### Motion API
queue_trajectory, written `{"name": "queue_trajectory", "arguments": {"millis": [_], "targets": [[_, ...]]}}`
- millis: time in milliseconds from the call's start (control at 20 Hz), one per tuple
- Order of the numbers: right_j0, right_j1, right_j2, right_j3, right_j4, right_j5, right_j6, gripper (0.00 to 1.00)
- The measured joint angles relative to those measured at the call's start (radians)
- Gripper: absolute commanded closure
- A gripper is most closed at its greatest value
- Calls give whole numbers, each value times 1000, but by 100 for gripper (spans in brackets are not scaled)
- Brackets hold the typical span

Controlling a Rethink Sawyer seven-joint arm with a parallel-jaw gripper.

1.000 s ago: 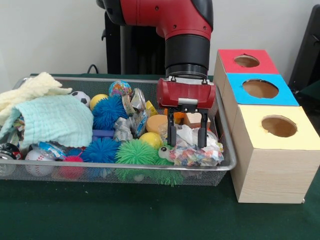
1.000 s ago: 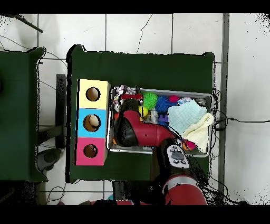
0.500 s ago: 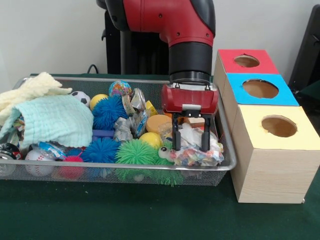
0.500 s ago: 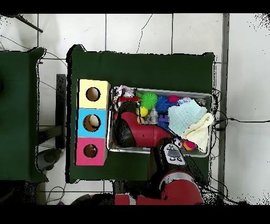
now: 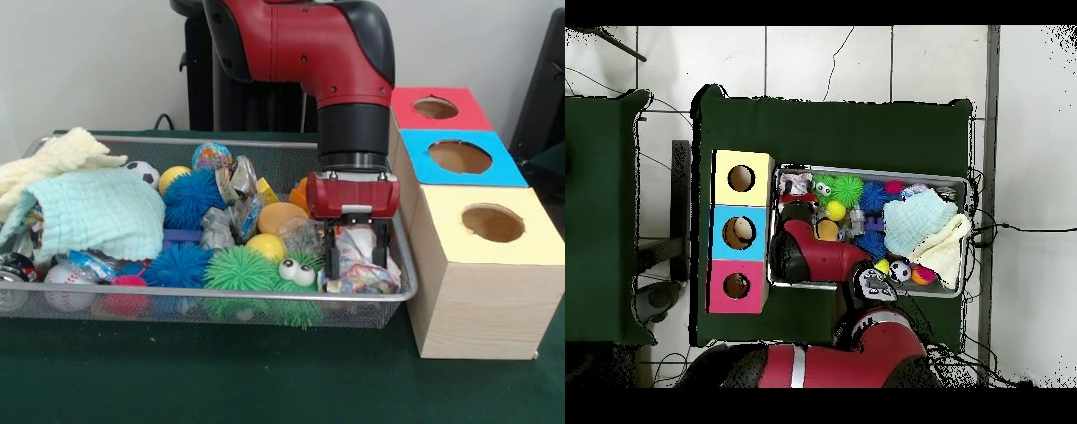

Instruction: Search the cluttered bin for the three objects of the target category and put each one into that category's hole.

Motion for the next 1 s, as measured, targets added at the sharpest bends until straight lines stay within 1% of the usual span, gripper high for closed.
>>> {"name": "queue_trajectory", "arguments": {"millis": [300,350,1000], "targets": [[-1,12,0,0,10,0,0,0],[-1,13,0,0,10,0,0,100],[-8,6,2,4,9,0,0,100]]}}
